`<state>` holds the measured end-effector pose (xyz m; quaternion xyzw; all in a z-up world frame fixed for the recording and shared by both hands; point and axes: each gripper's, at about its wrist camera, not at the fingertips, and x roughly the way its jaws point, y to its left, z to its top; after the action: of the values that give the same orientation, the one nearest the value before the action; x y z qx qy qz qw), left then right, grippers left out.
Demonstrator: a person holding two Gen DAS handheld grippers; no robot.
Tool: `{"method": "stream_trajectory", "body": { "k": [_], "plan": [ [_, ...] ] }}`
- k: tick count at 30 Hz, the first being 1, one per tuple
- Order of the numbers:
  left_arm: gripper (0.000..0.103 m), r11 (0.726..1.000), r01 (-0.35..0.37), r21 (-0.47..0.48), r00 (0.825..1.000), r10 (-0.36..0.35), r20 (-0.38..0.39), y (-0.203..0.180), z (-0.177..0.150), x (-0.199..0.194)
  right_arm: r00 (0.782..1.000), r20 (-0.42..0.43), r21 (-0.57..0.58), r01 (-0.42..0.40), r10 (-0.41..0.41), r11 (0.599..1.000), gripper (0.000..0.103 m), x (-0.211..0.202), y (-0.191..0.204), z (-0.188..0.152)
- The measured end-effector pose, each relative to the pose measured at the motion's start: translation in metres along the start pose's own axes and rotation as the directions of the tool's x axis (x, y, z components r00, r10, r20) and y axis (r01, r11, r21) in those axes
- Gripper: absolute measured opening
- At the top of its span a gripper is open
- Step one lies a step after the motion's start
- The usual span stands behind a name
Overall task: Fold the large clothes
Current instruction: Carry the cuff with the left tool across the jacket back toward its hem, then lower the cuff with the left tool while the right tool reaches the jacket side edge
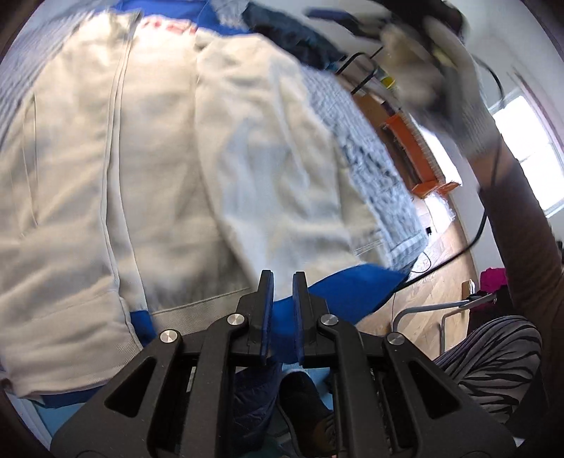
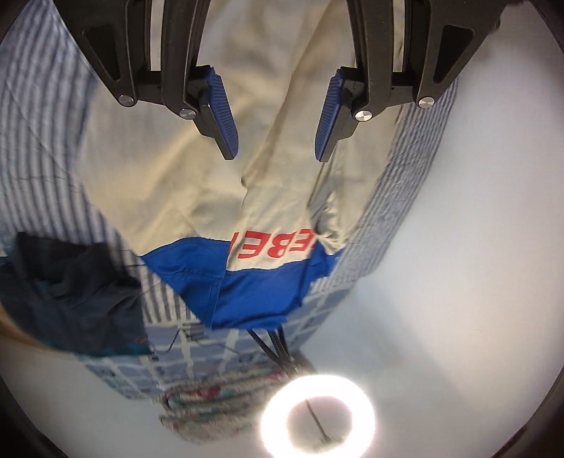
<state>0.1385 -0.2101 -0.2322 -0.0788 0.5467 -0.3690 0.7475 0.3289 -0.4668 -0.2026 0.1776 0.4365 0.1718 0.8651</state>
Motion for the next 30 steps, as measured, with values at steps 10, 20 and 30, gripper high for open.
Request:
{"method": "stream_trajectory", "body": {
  "k": [10, 20, 30],
  "plan": [
    [0.042, 0.995, 0.013, 0.102, 1.0, -0.015, 0.021, -0.067, -0.014, 0.024, 0.984, 0.132, -0.028, 0.129, -0.124, 0.991, 0.074, -0.176, -0.031, -0.081],
    [0.048, 0.972, -0.105, 0.209, 0.994, 0.107, 0.002, -0.104, -0.05, 0.059, 0.993, 0.075, 0.083, 0.088, -0.094, 0.993, 0.074, -0.163, -0.087, -0.104],
    [0.049, 0.886, -0.287, 0.364, 0.957, 0.279, 0.076, -0.111, -0.065, 0.07, 1.0, 0.011, 0.11, 0.009, -0.011, 0.994, 0.074, -0.107, -0.089, -0.101]
  ]
}}
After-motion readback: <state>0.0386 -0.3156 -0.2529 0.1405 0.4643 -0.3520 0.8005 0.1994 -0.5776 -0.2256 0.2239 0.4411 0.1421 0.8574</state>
